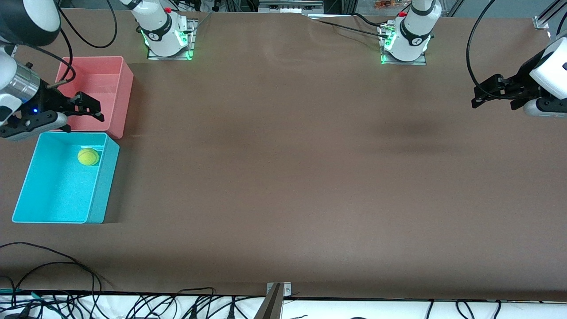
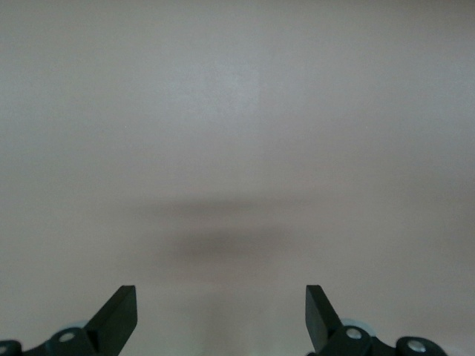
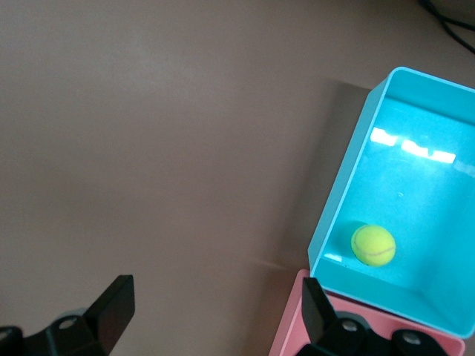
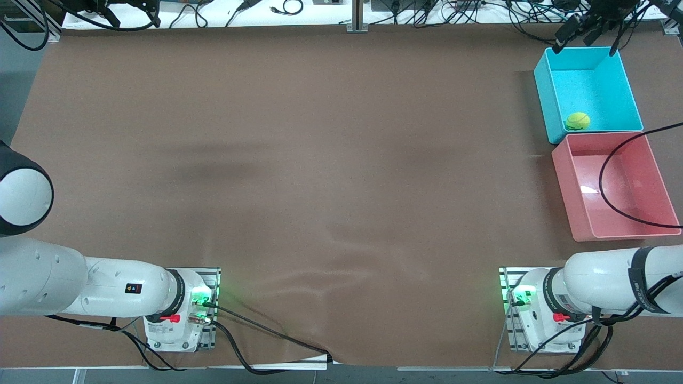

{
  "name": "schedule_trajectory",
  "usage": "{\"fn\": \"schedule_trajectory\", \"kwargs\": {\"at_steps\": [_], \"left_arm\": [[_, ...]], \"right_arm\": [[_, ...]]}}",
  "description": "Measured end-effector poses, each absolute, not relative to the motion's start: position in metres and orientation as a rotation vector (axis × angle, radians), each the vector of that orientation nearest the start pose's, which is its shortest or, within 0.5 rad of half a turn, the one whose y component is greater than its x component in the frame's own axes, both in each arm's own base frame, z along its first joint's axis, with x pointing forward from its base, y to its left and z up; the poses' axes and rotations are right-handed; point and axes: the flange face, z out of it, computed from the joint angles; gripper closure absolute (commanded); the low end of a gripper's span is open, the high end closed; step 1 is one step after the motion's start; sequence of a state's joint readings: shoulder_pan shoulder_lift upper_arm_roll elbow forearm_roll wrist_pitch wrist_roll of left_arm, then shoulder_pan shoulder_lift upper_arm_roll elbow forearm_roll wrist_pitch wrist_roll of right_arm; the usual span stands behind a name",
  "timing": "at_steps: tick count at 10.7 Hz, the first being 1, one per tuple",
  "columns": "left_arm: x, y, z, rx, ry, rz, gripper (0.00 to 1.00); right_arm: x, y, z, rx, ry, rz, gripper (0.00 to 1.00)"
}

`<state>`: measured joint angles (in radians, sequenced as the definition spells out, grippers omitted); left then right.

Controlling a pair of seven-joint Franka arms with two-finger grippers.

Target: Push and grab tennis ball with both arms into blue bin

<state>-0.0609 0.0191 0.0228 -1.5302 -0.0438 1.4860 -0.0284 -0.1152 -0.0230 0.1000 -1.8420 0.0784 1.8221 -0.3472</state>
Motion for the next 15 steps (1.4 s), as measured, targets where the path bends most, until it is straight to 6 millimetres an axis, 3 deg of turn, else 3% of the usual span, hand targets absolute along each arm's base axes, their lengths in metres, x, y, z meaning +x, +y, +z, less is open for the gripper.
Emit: {"fn": "schedule_trajectory", "kwargs": {"at_steps": [2, 8, 15], "left_arm": [[0.551, -0.026, 0.626, -3.181, 0.018, 0.103, 0.00], [0.551, -0.026, 0.626, -3.181, 0.018, 0.103, 0.00], [0.551, -0.027, 0.626, -3.181, 0.020, 0.103, 0.00]], "right_arm": [[0.555, 0.009, 0.555, -3.068, -0.367, -0.005, 0.00], [0.553, 0.005, 0.611, -3.132, -0.202, 0.005, 0.00], [0.555, 0.004, 0.617, -3.159, -0.100, -0.008, 0.00]]}}
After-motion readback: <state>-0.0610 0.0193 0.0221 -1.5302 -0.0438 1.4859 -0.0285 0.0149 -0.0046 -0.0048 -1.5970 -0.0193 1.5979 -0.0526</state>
